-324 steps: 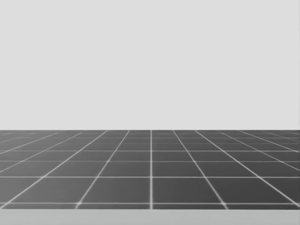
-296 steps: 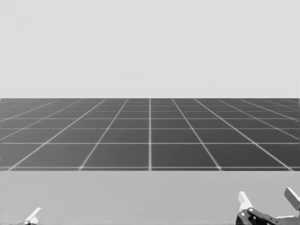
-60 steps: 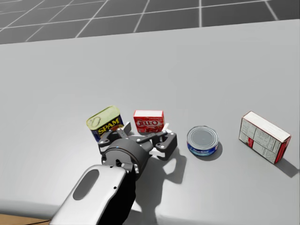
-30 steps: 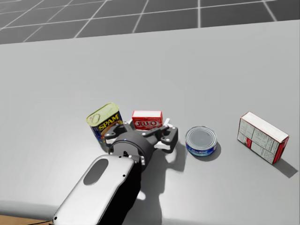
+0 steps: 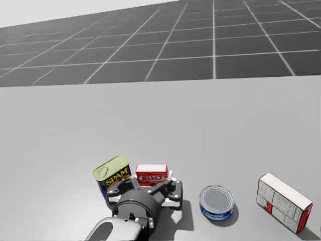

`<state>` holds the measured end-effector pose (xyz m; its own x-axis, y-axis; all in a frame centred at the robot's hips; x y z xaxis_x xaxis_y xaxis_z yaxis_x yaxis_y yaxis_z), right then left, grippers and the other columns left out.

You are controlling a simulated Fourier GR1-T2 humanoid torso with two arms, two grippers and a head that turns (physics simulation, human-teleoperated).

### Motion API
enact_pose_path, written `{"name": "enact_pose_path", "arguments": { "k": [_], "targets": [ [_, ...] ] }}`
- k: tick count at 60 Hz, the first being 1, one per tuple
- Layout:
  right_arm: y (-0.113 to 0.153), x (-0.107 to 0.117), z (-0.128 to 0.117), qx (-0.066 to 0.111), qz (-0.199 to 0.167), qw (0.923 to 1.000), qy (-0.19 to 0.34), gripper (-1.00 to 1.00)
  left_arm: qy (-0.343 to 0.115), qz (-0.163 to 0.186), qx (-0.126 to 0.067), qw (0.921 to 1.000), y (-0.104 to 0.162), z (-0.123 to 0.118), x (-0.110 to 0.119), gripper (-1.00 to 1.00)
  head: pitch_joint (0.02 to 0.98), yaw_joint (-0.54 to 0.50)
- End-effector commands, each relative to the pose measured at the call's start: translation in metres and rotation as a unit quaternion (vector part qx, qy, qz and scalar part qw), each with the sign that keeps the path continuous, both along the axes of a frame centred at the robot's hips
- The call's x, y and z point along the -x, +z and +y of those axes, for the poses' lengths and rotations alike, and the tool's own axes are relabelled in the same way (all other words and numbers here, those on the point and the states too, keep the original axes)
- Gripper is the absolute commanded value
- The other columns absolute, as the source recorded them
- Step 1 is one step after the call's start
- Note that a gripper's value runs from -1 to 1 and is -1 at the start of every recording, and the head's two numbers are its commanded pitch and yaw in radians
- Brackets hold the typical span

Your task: Grasp the gelatin box and hold it up.

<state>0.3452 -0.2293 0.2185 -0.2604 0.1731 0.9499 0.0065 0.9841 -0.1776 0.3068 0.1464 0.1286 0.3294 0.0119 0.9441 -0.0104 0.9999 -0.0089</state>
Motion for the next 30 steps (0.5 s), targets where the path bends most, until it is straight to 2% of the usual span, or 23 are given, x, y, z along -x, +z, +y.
{"name": "enact_pose_path", "arguments": {
  "k": [1,9,14,30],
  "targets": [
    [0.0,0.0,0.0,-0.001,0.0,1.0,-0.001,-1.0,-0.053,0.013,0.007,0.9985,-0.008,-0.007,0.003,1.0,0.522,0.23],
    [0.0,0.001,-0.001,-0.002,0.001,1.0,-0.001,-1.0,-0.056,0.012,0.006,0.9983,-0.008,-0.009,0.003,1.0,0.459,0.24],
    [0.0,0.001,-0.001,-0.001,0.002,1.0,-0.002,-1.0,-0.062,0.012,0.019,0.9978,0.0,-0.012,0.007,1.0,0.444,0.24],
    [-0.001,-0.001,-0.001,-0.008,0.012,0.9999,0.001,-1.0,-0.081,-0.04,0.004,0.9959,0.061,-0.017,0.02,1.0,0.436,0.25]
  ]
}}
